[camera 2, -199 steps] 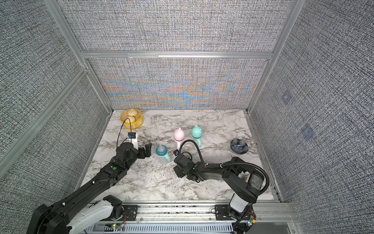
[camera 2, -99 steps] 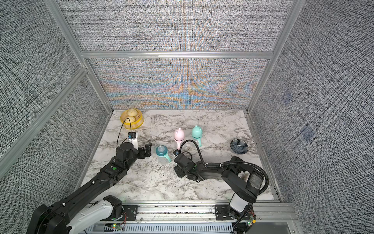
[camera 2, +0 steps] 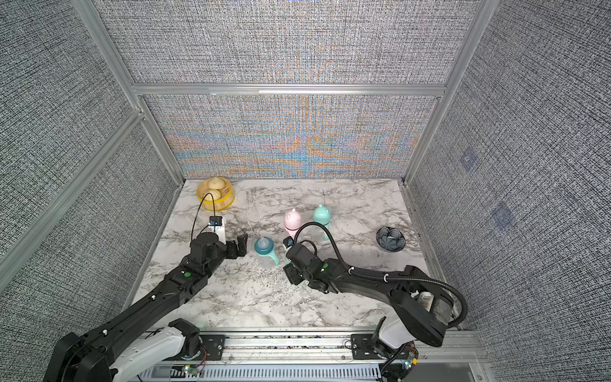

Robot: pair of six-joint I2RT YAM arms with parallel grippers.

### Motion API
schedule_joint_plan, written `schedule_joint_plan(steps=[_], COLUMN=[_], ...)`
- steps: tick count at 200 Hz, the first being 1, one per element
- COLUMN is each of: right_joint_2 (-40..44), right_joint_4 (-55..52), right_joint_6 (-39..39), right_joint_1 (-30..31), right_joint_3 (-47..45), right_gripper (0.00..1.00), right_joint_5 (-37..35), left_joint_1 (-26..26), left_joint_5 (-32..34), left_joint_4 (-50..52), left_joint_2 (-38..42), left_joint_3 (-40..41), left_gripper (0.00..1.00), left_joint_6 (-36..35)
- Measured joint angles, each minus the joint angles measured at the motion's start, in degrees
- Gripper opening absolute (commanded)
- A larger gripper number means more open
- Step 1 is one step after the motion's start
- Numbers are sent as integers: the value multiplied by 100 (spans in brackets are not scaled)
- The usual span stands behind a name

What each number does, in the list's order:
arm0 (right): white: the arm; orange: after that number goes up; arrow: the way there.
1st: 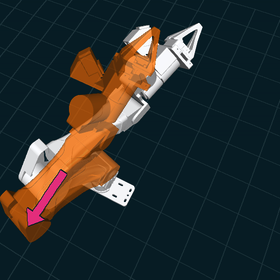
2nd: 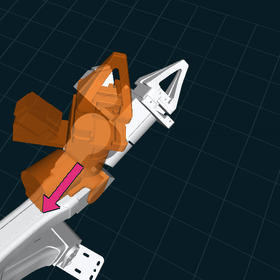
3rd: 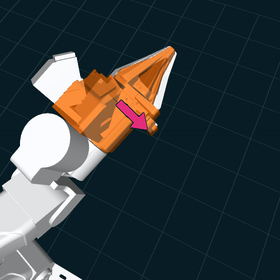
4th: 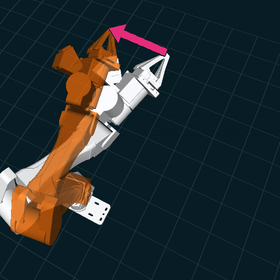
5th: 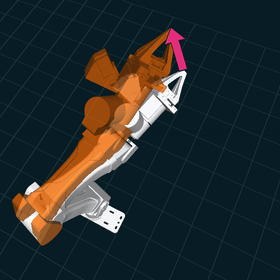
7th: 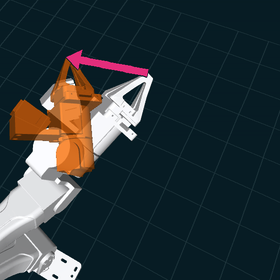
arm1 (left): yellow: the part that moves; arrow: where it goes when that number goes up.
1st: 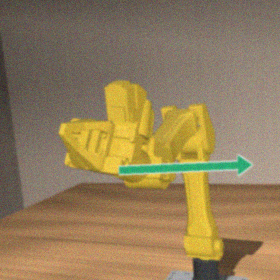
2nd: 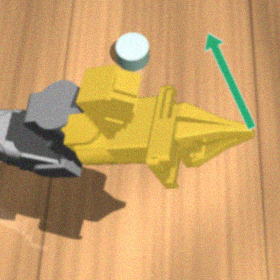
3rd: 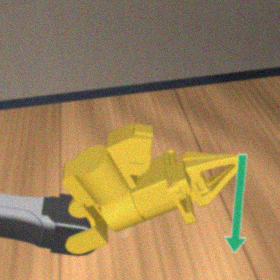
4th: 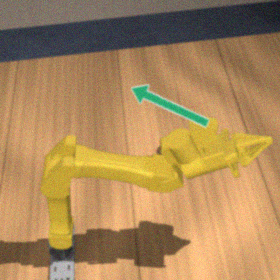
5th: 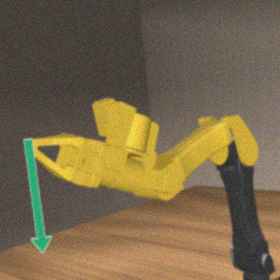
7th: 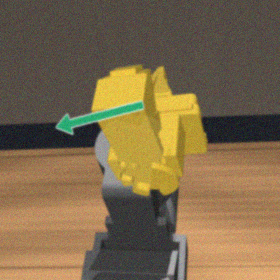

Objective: Assemble the baby bottles
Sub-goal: Pick up the lid from the center of the board, then close the lid on the baby bottle.

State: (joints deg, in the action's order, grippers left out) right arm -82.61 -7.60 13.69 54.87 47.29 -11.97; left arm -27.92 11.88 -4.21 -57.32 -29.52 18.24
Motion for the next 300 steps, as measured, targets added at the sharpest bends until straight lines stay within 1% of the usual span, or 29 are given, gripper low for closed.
schedule_joint_plan(steps=[43, 89, 149, 218, 300], right_joint_2=[299, 214, -354, -1064, -1825], right_joint_4=[-647, -1047, -1318, -1659, -2009], right_joint_6=[-87, -363, -822, -1285, -1705], right_joint_1=[-2, 0, -2, -7, -81], right_joint_3=[573, 1469, 2472, 3346, 3989], right_gripper=[67, 67, 67, 67, 67], right_joint_5=[26, 192, 658, 1078, 1080], left_joint_1=[0, 4, 11, 70, 149], left_joint_5=[11, 52, 208, 365, 402], left_joint_4=[2, 4, 179, 361, 433], left_joint_2=[-28, -15, 17, 42, 85], left_joint_3=[-2, -2, -35, -101, -101], left_gripper=[100, 100, 100, 100, 100], left_joint_6=[4, 22, 26, 70, 85])
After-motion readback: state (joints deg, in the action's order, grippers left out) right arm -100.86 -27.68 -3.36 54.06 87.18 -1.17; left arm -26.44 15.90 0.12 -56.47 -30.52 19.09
